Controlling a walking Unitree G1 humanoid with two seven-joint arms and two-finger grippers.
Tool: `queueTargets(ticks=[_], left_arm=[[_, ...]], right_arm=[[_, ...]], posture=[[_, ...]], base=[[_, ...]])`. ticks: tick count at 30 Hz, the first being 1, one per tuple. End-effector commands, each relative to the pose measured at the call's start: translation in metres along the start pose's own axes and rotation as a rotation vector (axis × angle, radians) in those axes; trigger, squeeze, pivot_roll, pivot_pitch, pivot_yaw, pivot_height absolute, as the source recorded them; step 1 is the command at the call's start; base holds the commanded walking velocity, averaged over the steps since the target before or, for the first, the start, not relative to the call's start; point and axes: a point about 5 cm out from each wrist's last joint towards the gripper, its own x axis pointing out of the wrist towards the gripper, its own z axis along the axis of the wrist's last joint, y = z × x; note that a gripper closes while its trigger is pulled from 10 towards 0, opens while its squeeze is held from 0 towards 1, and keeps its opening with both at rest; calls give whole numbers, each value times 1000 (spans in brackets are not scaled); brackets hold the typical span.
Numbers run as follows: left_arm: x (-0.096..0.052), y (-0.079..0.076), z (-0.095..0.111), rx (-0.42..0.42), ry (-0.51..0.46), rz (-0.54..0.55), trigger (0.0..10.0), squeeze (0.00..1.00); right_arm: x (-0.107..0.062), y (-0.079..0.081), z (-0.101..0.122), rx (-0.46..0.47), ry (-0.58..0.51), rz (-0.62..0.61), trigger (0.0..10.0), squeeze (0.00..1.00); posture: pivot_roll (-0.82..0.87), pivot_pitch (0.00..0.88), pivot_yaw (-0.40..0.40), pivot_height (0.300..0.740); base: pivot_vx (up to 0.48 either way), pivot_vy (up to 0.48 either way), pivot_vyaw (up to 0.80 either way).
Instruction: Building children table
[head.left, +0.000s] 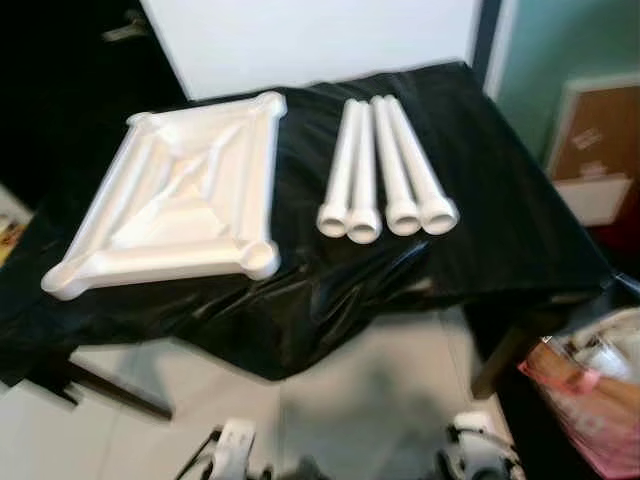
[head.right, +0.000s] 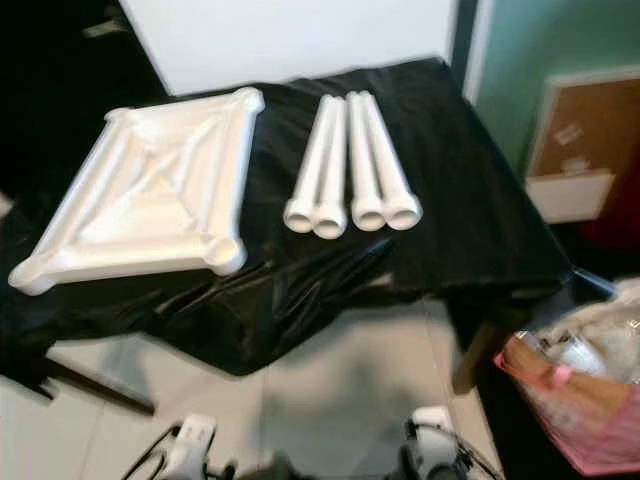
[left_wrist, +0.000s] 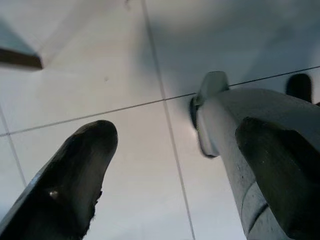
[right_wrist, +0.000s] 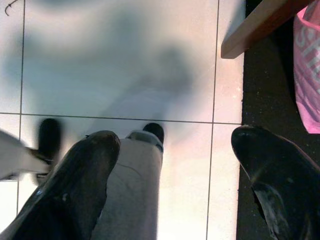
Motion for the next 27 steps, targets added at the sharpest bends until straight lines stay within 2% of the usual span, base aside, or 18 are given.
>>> queueTargets(ticks=[1,9,27], left_arm=[[-3,2,-12,-4,49,-1,10000,0],[-3,1,-12,-3,47,-4,10000,0],[-3,-1,-13,33,43,-5,10000,0]], right_arm=[[-2,11,-7,12,34,27,10000,0],[-2,11,-7,1,34,33,10000,0],[0,4,-4,-37,31,37,10000,0]], posture=[[-6,50,92,740],[-6,41,82,740],[0,17,60,740]], base=[[0,330,0],[0,326,0],[0,0,0]])
